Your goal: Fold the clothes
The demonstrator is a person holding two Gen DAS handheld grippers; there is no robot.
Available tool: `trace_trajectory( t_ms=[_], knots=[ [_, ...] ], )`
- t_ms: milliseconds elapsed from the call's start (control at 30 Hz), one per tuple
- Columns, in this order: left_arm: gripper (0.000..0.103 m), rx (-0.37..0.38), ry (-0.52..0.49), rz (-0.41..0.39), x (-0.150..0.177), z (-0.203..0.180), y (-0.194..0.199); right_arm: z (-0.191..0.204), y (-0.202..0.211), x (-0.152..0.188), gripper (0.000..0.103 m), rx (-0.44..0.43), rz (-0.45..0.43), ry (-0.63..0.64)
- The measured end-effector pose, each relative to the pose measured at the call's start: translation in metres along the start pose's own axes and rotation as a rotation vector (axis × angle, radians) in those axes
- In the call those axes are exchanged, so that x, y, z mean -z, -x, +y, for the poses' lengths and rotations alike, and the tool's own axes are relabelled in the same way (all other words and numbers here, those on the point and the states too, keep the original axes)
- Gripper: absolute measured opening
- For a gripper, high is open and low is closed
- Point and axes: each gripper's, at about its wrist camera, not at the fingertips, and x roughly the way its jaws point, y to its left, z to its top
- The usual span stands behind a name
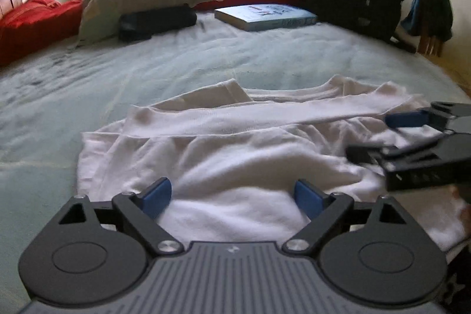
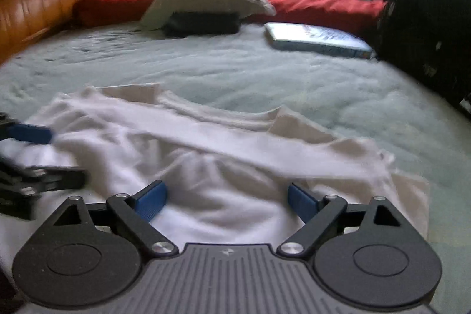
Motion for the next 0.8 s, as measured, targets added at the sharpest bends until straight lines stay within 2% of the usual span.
trace_trajectory(
  t_ms=[133,367,500,567,700,767,800],
  knots=[
    [0.091,0.007,0.036,-0.009,-0.004,0.004,0.001,-0.015,-0.001,-0.006,0.093,0.045,-0.024,-0.085],
    [0.092,0.076,-0.009,-0.048,-0.005,-0.009,0.016,-0.018,0.045,0.001,0.097,-0.033,-0.045,-0.097],
    [0.092,0.011,0.042,0.033,0.000,-0.004,0.001,-0.029,0.057,0.019,0.098,-0.001,-0.016,-0.116],
    [0.092,0.018,0.057,0.025,0.000,-0.003,0.007,-0.040,0.055,0.029,0.098,0.022,0.024,-0.166],
    [0.094,0.041,0.027,-0.018,-0.002,-0.011,0.026,-0.044,0.066,0.037,0.099,0.001,0.006,-0.214],
    [0.095,0.039,0.023,-0.006,0.000,-0.013,0.025,-0.047,0.072,0.041,0.101,-0.009,-0.003,-0.237],
    [0.095,0.035,0.032,0.025,0.003,-0.012,0.020,-0.048,0.075,0.043,0.101,-0.014,-0.008,-0.249]
  ],
)
